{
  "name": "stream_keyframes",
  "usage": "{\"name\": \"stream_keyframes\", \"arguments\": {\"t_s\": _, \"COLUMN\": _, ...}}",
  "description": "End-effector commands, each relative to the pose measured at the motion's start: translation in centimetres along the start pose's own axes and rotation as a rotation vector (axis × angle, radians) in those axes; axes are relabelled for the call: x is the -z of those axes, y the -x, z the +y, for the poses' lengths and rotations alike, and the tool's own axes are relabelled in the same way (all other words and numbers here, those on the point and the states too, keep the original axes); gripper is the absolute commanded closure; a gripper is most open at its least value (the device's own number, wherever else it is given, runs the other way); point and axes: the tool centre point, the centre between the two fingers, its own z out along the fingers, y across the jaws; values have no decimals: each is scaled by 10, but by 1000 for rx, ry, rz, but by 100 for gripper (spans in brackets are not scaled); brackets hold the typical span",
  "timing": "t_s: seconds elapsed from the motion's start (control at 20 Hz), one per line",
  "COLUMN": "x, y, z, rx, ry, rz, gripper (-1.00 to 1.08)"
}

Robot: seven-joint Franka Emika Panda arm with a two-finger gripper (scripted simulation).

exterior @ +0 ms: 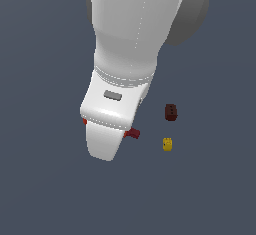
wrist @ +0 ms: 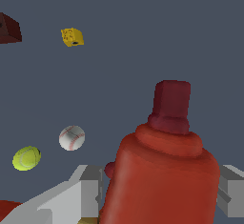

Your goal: Pick up a designated object from a clutter of objects.

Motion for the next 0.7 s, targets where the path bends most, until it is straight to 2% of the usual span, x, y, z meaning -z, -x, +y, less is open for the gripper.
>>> {"name": "stream_keyframes", "arguments": {"t_s": 0.0, "x": 18, "y": -5, "z": 5, "rx": -2, "ry": 3, "rz": 0, "gripper": 108}}
{"name": "stream_keyframes", "arguments": {"t_s": 0.65, "x": 53, "y": -17, "z": 18, "rx": -3, "ry": 3, "rz": -2, "gripper": 108}}
